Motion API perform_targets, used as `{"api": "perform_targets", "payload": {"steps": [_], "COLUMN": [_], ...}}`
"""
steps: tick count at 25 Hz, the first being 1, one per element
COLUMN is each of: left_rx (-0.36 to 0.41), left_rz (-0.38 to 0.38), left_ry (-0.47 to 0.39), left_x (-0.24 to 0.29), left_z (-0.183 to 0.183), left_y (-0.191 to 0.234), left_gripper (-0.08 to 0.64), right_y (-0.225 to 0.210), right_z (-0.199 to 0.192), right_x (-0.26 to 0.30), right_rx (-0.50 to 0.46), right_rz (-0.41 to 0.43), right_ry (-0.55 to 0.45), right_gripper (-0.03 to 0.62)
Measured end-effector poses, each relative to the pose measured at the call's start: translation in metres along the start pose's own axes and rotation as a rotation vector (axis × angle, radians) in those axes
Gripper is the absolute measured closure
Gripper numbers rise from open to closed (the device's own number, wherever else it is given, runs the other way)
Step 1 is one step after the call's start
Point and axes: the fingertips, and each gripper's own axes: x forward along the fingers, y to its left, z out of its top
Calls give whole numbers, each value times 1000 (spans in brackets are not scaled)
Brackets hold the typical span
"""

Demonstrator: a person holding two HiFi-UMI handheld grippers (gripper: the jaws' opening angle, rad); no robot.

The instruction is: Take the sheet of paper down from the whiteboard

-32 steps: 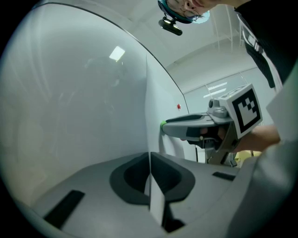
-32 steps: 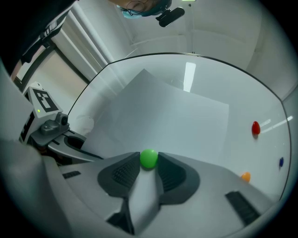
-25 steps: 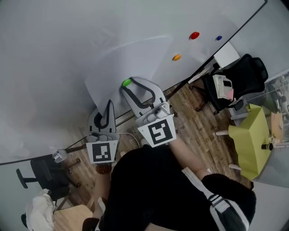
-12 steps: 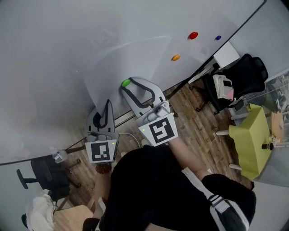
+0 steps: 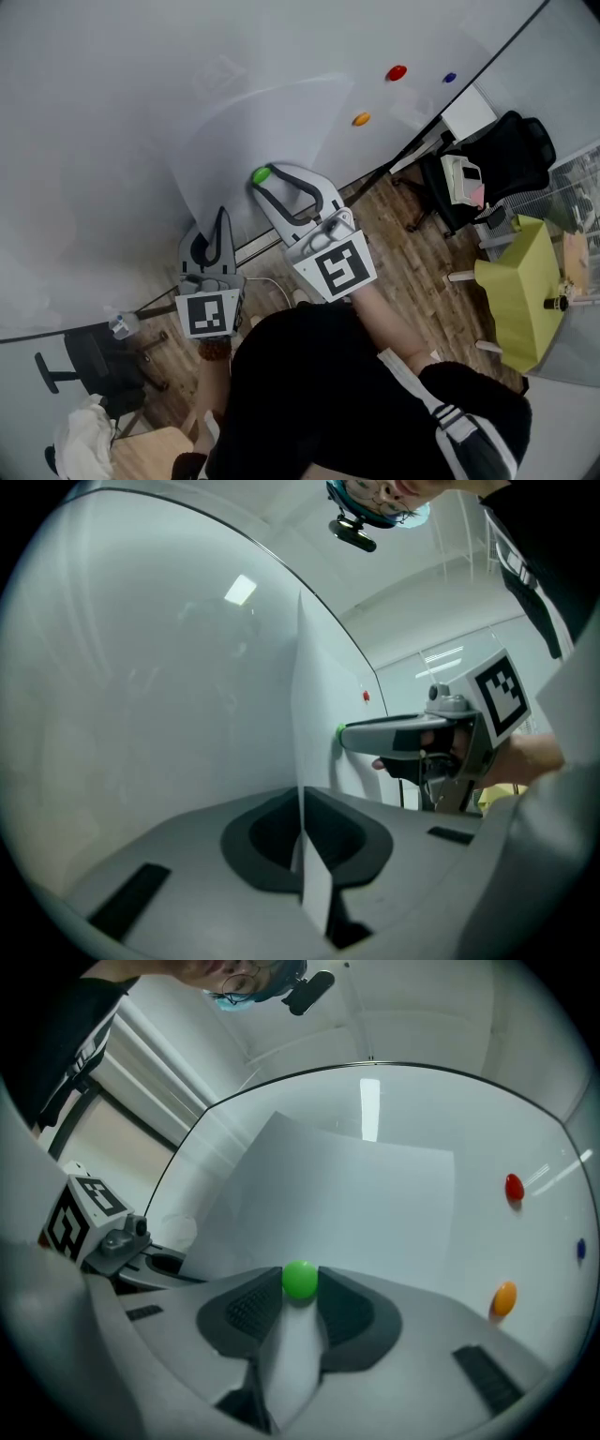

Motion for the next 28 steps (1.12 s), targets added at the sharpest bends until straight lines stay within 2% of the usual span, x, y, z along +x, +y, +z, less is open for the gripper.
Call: {"api": "perform_targets", "payload": {"steps": [4, 12, 18, 28], "left_rx": [13, -2, -35, -9], "left_rz": [7, -4, 9, 11], "left_ry": [21, 10, 4, -6], "left_x": [0, -4, -5, -12], "left_z": [-4, -8, -8, 4], "left_y": [2, 4, 6, 0], "left_gripper": [548, 548, 548, 548], "right_y": [1, 5, 3, 0], "right_z": [-4, -3, -3, 1], "right_x": [-3, -12, -17, -26], "right_rx": [-14, -22, -28, -26], "right_rz": [6, 9, 9, 0], "right_ry": [17, 29, 26, 14], "right_gripper": [474, 474, 474, 474]}}
